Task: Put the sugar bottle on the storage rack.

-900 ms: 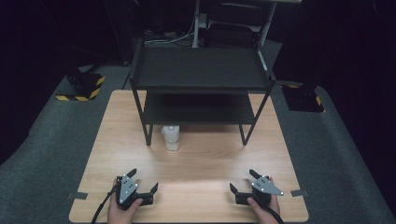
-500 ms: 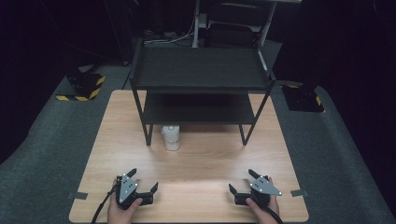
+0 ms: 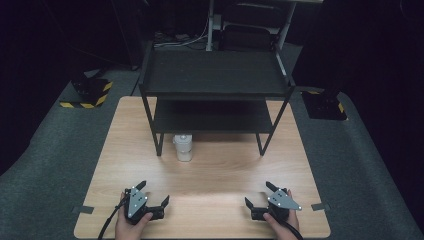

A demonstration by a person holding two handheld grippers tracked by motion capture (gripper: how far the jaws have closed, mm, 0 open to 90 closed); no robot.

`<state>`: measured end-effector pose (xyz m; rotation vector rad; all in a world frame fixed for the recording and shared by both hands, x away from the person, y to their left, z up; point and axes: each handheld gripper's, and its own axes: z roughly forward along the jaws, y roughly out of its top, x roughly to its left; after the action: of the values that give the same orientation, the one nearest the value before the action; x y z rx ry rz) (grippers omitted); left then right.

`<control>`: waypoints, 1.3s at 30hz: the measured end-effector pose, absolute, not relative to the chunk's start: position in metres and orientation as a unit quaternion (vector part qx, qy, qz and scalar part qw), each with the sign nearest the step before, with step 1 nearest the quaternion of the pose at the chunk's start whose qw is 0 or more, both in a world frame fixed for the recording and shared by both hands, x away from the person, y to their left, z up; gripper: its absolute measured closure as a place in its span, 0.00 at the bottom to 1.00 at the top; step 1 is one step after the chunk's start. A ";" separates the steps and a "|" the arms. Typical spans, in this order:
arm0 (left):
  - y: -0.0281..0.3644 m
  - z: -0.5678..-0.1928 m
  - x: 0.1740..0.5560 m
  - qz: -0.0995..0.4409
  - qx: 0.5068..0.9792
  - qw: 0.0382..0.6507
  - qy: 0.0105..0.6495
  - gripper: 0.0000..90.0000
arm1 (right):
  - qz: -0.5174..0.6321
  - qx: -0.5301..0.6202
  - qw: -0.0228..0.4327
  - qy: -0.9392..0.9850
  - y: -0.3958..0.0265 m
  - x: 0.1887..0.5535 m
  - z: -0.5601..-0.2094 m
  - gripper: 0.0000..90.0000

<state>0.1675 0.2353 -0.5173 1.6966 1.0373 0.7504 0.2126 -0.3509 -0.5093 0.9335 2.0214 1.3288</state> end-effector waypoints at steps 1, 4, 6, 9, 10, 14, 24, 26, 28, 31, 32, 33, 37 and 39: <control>0.236 -0.517 0.167 0.309 0.694 0.489 0.428 0.01 | 0.494 0.347 0.271 0.750 -0.351 0.213 -0.509 0.00; 0.236 -0.516 0.167 0.311 0.691 0.492 0.428 0.01 | 0.494 0.347 0.269 0.750 -0.351 0.213 -0.509 0.00; 0.237 -0.515 0.165 0.312 0.688 0.498 0.427 0.01 | 0.495 0.347 0.268 0.750 -0.352 0.213 -0.509 0.00; 0.235 -0.510 0.163 0.317 0.682 0.504 0.424 0.01 | 0.495 0.346 0.270 0.750 -0.352 0.213 -0.510 0.00; 0.235 -0.509 0.163 0.318 0.682 0.506 0.423 0.01 | 0.495 0.347 0.269 0.749 -0.352 0.213 -0.510 0.00; 0.234 -0.501 0.160 0.322 0.672 0.521 0.416 0.01 | 0.496 0.347 0.269 0.749 -0.352 0.213 -0.510 0.00; 0.221 -0.480 0.164 0.343 0.661 0.532 0.403 0.01 | 0.497 0.351 0.271 0.746 -0.352 0.212 -0.510 0.00; 0.218 -0.477 0.168 0.346 0.659 0.533 0.402 0.01 | 0.497 0.352 0.271 0.746 -0.351 0.212 -0.510 0.00; 0.214 -0.476 0.171 0.347 0.654 0.535 0.408 0.01 | 0.497 0.352 0.272 0.745 -0.351 0.212 -0.511 0.00; 0.210 -0.476 0.177 0.345 0.653 0.533 0.413 0.01 | 0.498 0.352 0.272 0.744 -0.352 0.212 -0.511 0.00; 0.208 -0.475 0.179 0.344 0.654 0.531 0.414 0.01 | 0.498 0.352 0.271 0.744 -0.352 0.212 -0.511 0.00; 0.206 -0.476 0.182 0.344 0.654 0.530 0.415 0.01 | 0.499 0.352 0.271 0.744 -0.352 0.212 -0.511 0.00; 0.195 -0.478 0.193 0.345 0.656 0.527 0.415 0.01 | 0.500 0.352 0.272 0.743 -0.353 0.212 -0.511 0.00; 0.187 -0.480 0.200 0.345 0.654 0.524 0.422 0.01 | 0.501 0.352 0.272 0.743 -0.353 0.212 -0.512 0.00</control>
<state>0.2005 0.1867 -0.4796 1.5660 1.0094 0.8260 0.2118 -0.3528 -0.5117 0.9465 2.0003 1.3482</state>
